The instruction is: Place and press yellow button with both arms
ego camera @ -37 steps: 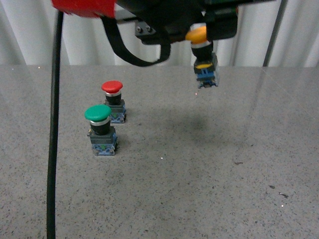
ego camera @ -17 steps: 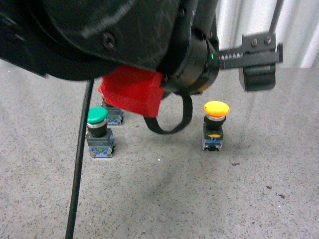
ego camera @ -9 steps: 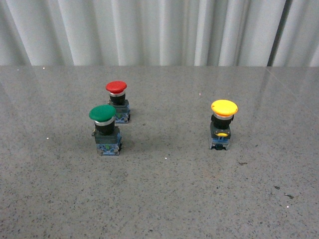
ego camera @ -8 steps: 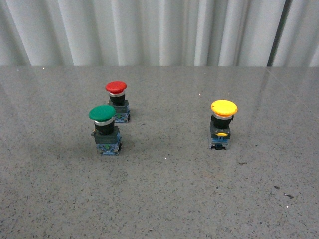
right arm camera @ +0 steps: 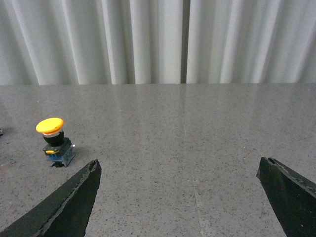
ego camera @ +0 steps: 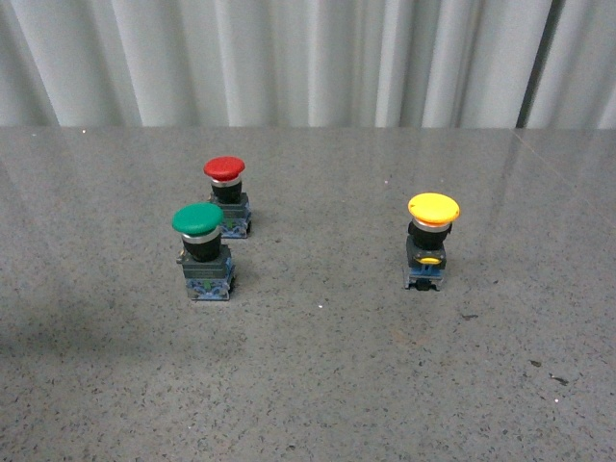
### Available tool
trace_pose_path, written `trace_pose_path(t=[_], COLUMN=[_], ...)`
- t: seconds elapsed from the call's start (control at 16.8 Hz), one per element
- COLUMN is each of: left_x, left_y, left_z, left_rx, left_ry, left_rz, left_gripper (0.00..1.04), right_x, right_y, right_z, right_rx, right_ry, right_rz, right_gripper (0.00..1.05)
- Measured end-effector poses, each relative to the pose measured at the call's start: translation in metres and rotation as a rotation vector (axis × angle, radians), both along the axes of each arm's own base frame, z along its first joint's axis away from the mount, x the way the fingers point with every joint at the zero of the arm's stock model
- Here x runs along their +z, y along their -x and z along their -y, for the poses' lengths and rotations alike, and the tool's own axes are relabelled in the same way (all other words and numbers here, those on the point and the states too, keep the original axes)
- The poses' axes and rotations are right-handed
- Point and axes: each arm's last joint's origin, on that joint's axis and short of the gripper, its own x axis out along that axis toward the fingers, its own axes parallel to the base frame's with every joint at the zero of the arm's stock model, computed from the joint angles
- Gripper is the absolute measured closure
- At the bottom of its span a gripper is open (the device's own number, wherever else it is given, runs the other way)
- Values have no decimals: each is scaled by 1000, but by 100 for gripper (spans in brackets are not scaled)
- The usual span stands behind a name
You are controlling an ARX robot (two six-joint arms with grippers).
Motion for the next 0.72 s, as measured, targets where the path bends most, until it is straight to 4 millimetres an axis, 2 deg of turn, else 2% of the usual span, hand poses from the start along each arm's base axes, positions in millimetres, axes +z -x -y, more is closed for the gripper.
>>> trace_pose_path(t=[0.12,0.18,0.24,0.36,0.48,0.6,0.72], left_x=[-1,-7,-23,-34,-32,-40,-47], left_y=[15,20,28,38,48,60,70], left_z=[-6,-8,-11,-15,-18,-29,-29], left_rx=[0,1,0,0,1,0,-6], left_ry=[16,17,14,13,16,16,17], left_rz=[43,29,-22,-41,0,-14,-19], left_gripper=[92,100,103,103,103,103,103], right_x=[0,0,0,0,0,0,0], right_y=[0,0,0,0,0,0,0], right_z=[0,0,0,0,0,0,0], right_rx=[0,0,0,0,0,0,0], right_ry=[0,0,0,0,0,0,0], right_rz=[0,0,0,0,0,0,1], right_gripper=[7,7,7,7,7,7,7])
